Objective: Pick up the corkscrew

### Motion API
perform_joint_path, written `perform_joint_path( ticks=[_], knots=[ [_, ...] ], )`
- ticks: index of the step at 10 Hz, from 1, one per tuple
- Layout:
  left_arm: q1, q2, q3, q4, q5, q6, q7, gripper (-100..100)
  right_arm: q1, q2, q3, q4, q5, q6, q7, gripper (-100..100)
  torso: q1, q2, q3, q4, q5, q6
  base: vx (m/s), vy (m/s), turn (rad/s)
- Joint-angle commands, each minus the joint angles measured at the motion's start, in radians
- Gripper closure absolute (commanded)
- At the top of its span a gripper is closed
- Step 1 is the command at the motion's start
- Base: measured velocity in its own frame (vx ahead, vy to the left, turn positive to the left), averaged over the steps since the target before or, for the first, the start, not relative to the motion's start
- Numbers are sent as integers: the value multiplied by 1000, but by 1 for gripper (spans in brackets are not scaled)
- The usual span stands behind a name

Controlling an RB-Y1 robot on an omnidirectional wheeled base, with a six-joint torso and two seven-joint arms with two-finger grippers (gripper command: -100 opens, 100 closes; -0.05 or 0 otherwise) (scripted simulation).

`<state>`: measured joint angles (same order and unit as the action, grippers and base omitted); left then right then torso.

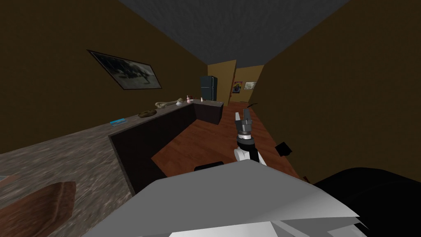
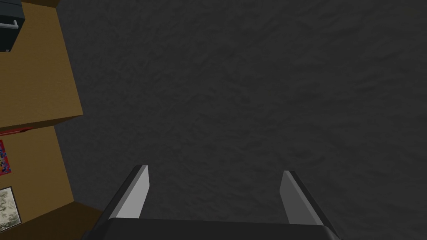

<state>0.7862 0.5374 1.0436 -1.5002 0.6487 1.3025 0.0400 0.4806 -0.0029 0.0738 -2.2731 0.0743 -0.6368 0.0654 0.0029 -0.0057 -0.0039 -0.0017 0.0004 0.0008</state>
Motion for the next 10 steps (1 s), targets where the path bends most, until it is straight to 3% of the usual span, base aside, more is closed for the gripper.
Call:
perform_joint_path(
  ticks=[1, 2, 3, 4, 8, 9, 10],
  knots=[
    [-2, -13, 13, 19, 2, -22, -48, -100, 0, 0, 0, 0, 0, 0, 0, 0, 0, 0, 0, 0, 0, 0, 102, 4, 115],
    [-5, -20, 21, 32, 4, -35, -76, -100, 0, 0, 0, 0, 0, 0, 0, 0, 0, 0, 0, 0, 0, 0, 97, 20, 102],
    [-3, -17, 16, 23, 3, -26, -55, -100, 0, 0, 0, 0, 0, 0, 0, 0, 0, 0, 0, 0, 0, 0, 41, 11, 17],
    [-3, -17, 17, 24, 3, -28, -61, 100, 0, 0, 0, 0, 0, 0, 0, 0, 0, 3, 1, 0, 0, 1, 8, 1, -4],
    [-3, -17, 16, 24, 3, -28, -62, 100, 0, 0, 0, 0, 0, 0, 0, 0, 0, 6, 4, 2, 0, 0, 0, 0, 0],
    [-3, -17, 16, 24, 3, -28, -62, 0, 0, 0, 0, 0, 0, 0, 0, 0, 0, 7, 4, 2, 0, 0, 0, 0, 0],
    [0, -6, 5, 5, 1, -9, -20, 100, 0, 0, 0, 0, 0, 0, 0, 0, 0, 7, 4, 2, 0, 0, -69, -6, -156]
  ],
)
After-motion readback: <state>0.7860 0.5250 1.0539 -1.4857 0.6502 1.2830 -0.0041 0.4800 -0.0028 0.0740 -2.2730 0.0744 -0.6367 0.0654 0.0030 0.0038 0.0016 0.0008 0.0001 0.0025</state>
